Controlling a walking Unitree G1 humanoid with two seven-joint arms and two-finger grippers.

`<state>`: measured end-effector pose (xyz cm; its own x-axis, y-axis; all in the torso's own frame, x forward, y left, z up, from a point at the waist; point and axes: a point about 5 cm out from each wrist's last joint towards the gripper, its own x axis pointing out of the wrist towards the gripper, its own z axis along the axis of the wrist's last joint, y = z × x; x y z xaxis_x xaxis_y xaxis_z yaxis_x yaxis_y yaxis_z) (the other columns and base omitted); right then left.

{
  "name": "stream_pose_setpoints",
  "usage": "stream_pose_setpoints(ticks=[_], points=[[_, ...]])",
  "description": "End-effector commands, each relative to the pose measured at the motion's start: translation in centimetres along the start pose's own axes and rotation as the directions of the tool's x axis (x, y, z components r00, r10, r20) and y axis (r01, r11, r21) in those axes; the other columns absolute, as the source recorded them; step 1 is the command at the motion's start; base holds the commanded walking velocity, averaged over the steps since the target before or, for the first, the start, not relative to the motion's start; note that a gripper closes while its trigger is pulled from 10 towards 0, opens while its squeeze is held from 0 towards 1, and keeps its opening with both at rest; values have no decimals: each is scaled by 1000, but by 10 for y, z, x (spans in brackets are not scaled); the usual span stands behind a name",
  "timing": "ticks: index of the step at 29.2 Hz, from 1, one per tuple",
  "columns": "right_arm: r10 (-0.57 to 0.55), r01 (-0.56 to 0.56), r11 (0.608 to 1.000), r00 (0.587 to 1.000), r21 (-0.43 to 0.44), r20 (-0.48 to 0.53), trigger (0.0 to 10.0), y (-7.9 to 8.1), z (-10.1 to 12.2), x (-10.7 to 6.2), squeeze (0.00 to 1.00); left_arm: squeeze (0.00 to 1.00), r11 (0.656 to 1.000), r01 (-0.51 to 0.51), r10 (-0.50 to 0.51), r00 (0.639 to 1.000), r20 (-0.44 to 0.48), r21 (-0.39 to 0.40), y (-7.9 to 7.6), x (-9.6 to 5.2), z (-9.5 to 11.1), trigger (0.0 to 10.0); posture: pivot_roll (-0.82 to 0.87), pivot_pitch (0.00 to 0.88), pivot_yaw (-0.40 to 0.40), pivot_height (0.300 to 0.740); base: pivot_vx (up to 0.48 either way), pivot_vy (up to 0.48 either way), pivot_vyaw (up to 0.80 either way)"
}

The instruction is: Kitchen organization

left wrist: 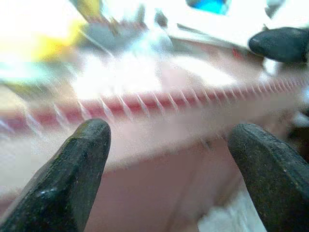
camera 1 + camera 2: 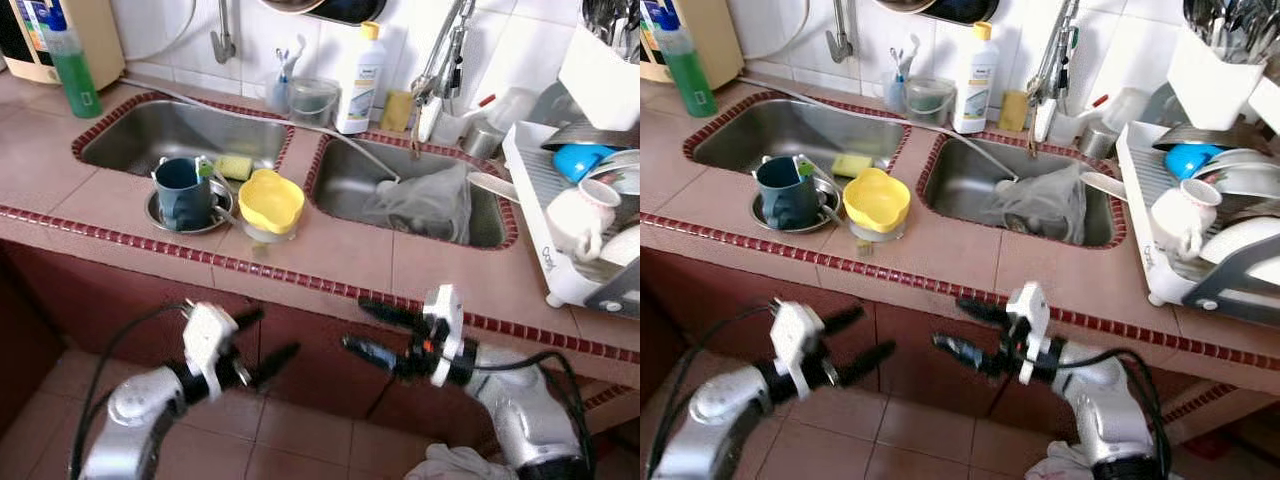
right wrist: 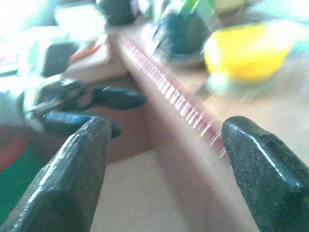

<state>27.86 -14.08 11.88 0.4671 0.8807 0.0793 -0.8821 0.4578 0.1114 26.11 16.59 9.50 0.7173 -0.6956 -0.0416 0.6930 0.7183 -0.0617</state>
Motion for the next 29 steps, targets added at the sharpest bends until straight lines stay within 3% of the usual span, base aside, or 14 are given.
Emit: stream_pose_setpoints(ticks=[1,6,7,8,9,10,11,14,17,21,27,29], points=[[-50,53,998,997,-40,55,10000,-7,18,-2,0,0,999,-33,33,998,44,-6,3,3,13,10000,126,0,-125,740,0,0,0],[-258,288,954,931,-83,259,10000,-21,56,11,0,0,964,-262,266,956,124,-45,24,8,33,10000,116,0,-114,740,0,0,0],[-258,288,954,931,-83,259,10000,-21,56,11,0,0,964,-262,266,956,124,-45,24,8,33,10000,116,0,-114,740,0,0,0],[-293,327,941,915,-85,279,10000,-23,59,12,0,0,952,-297,304,943,135,-69,26,9,35,10000,116,0,-114,740,0,0,0],[-341,378,923,887,-66,311,10000,-24,64,15,0,0,925,-352,372,915,155,-141,30,10,39,10000,115,0,-114,740,0,0,0],[-341,378,923,887,-66,311,10000,-24,64,15,0,0,925,-352,372,915,155,-141,30,10,39,10000,115,0,-114,740,0,0,0],[-376,417,907,860,-52,345,10000,-25,68,17,0,0,895,-406,438,881,180,-186,33,12,41,10000,114,0,-111,740,0,0,0],[-430,469,883,818,-10,383,10000,-29,72,19,0,0,857,-483,513,836,198,-182,36,17,42,10000,115,0,-114,740,0,0,0],[-466,509,861,788,0,403,10000,-32,76,19,0,0,845,-513,534,824,189,-152,36,23,43,10000,116,0,-114,740,0,0,0],[-554,631,775,697,-23,455,10000,-40,90,17,0,0,846,-529,530,817,227,-71,34,38,65,10000,115,0,-114,740,0,0,0],[-621,720,692,631,-54,465,10000,-47,96,7,0,0,808,-586,551,787,279,60,42,39,85,10000,96,0,-97,740,0,0,0],[-633,741,667,616,-72,469,10000,-47,95,4,0,0,815,-571,526,801,286,99,41,38,88,10000,93,0,-92,740,0,0,0]])
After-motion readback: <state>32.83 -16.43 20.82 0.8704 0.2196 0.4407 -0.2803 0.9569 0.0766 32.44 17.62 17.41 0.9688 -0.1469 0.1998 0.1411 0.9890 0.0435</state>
